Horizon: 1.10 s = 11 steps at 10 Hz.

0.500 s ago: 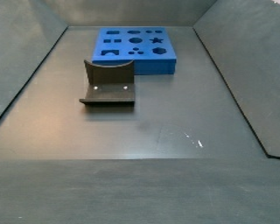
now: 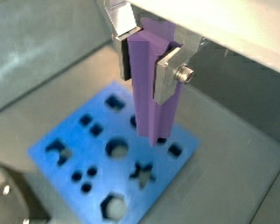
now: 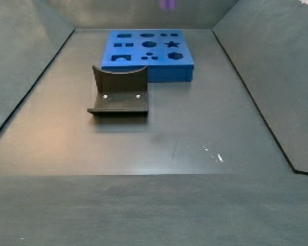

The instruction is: Insert the star object.

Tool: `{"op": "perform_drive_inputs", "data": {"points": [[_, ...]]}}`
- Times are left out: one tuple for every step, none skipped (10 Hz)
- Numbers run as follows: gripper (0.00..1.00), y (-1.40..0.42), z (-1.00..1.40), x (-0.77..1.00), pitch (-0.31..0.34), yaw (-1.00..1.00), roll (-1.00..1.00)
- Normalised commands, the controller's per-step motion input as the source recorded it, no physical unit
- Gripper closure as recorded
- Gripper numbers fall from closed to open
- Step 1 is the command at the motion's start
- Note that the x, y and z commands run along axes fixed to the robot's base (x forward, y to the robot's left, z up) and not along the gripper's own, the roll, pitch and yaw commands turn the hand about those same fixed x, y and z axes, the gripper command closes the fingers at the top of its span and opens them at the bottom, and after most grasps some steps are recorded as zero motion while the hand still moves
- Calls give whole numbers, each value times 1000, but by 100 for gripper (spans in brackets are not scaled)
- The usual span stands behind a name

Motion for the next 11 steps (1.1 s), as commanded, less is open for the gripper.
{"op": "perform_drive_inputs", "data": {"points": [[100,471,-843,-380,-133,-23,131],[100,391,-860,-329,-161,-71,36],[100,323,-657,-134,-243,-17,-120],[100,226,-491,-60,-247,0,-237],[100,37,-11,0,-24,0,-60],[100,40,0,0,6,0,0],[100,0,-251,0,0,0,89],[100,0,-500,9,0,26,191],[100,0,-446,0,0,0,101],[100,0,-411,103,0,0,43],[100,0,-414,223,0,0,17]]}}
